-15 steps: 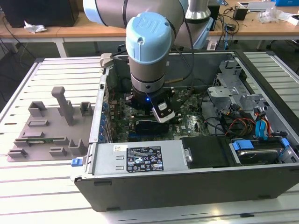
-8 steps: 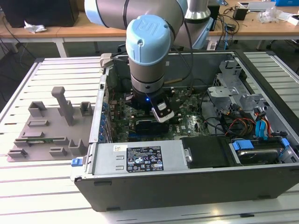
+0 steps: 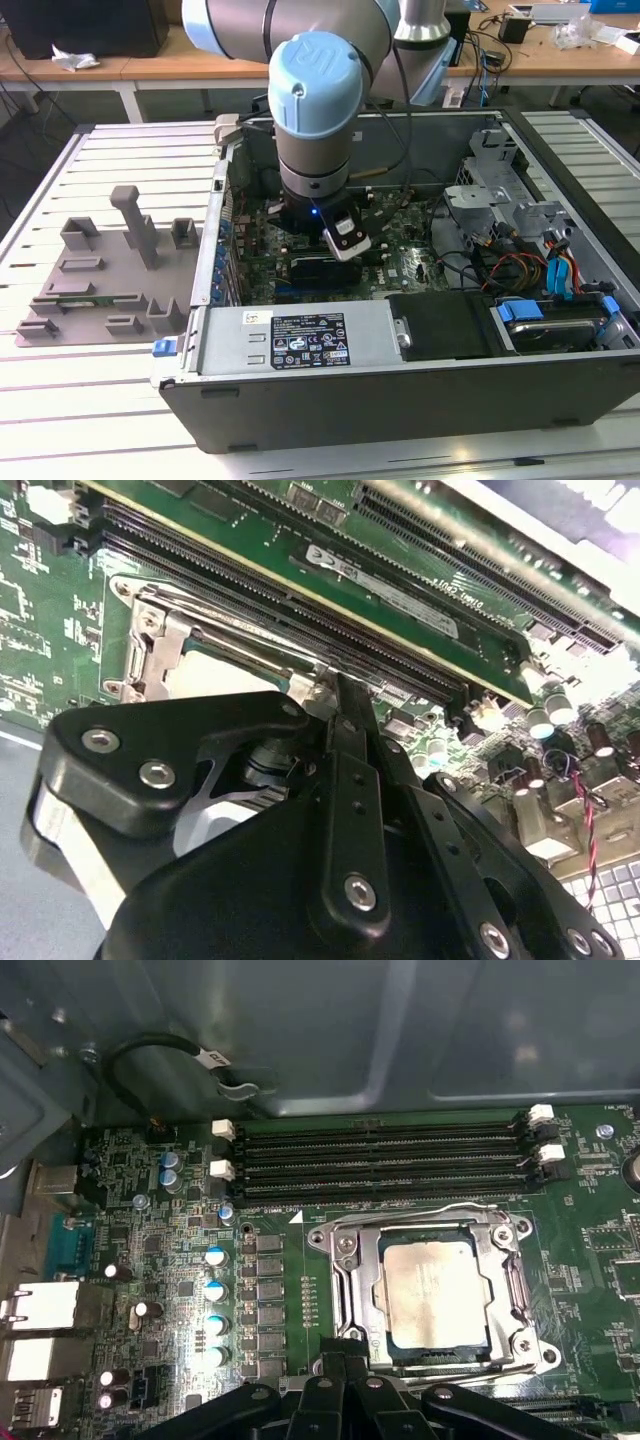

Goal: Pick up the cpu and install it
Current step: 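Install the second cpu locking lever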

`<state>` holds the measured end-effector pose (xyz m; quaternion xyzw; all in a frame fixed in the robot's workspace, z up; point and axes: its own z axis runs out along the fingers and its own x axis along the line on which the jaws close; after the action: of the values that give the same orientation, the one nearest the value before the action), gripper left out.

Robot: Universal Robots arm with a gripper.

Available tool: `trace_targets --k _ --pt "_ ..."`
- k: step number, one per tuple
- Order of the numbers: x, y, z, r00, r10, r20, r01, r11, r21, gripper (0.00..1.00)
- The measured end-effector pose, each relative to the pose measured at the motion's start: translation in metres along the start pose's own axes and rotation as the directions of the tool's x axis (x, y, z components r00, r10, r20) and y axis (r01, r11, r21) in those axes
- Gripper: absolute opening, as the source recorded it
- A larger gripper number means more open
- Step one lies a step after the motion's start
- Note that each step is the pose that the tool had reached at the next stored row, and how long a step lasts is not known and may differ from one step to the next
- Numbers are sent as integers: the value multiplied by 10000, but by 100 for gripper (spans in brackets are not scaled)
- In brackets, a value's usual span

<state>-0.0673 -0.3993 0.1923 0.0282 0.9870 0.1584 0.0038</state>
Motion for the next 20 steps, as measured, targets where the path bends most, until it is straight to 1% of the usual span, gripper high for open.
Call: trace_targets --k 1,3,5,6,7,8,9,10,11,12,14,15,16,20 --pt "-1 7 -15 10000 -2 7 2 10000 66 11" --pt "-2 23 -55 10000 -5 10 5 9999 119 11" --pt "-1 54 -121 10000 -3 11 3 9998 223 11" --pt "-2 76 -161 10000 -5 17 5 9994 336 11" --pt "-7 89 -179 10000 -8 24 7 9989 467 11" --pt "-16 96 -189 10000 -11 31 9 9978 655 11" --pt "-27 100 -193 10000 -13 40 9 9967 815 11" --pt "-43 103 -198 10000 -11 49 5 9946 1039 11" --pt "-59 107 -197 10000 -11 55 5 9933 1153 11" --pt "-82 115 -194 10000 -11 60 3 9924 1232 11" --pt "-126 137 -187 10000 -12 63 4 9919 1272 11" --pt "-193 185 -172 10000 -12 62 4 9916 1292 11" --pt "-226 235 -155 10000 -12 62 4 9916 1294 11" --pt "-285 358 -120 10000 -11 65 2 9914 1310 11"
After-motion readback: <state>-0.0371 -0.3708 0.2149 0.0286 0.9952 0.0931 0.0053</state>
